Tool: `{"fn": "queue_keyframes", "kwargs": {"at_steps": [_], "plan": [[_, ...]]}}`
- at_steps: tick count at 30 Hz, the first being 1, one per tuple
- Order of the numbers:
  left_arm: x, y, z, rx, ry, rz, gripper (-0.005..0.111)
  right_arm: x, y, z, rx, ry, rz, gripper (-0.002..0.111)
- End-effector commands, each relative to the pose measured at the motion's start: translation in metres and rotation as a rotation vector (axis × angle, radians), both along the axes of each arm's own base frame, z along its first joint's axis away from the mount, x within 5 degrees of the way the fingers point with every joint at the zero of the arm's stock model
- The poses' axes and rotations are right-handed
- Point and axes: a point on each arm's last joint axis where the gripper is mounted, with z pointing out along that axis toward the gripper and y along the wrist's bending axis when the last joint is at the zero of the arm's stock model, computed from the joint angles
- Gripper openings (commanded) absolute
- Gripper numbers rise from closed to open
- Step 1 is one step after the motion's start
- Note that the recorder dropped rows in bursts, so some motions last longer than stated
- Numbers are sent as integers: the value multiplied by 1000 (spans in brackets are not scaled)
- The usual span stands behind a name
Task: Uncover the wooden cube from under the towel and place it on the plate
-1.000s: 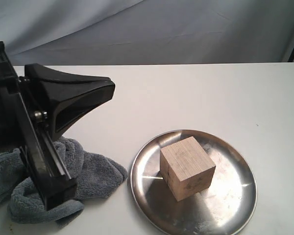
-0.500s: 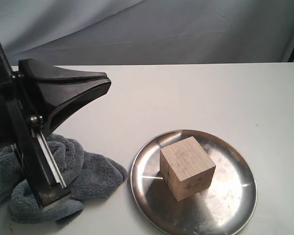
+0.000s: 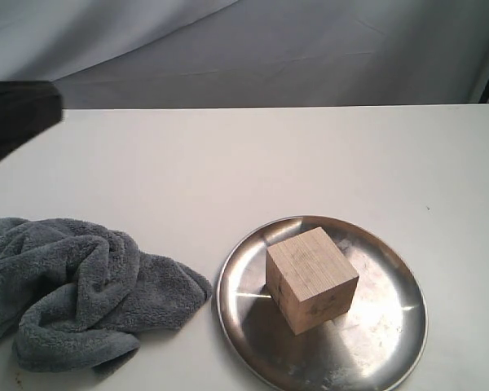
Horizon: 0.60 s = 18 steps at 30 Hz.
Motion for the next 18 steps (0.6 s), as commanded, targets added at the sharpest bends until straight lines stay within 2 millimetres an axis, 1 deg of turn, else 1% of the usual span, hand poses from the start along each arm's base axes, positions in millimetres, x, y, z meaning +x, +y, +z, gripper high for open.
{"fn": "queue_keyframes", "kwargs": {"at_steps": [1,6,9,14,18], "plan": [[-3,26,-1,-114,29,129,0,0,0,0,2,-10,3,0],[-13,55,-14,-240,58,294,0,0,0,0,2,-10,3,0],[-21,68,-24,-283,0,365,0,0,0,0,2,-10,3,0],[-38,82,-44,-377,-99,419,0,0,0,0,2,-10,3,0],[-50,90,-60,-408,-164,466,0,0,0,0,2,-10,3,0]]}}
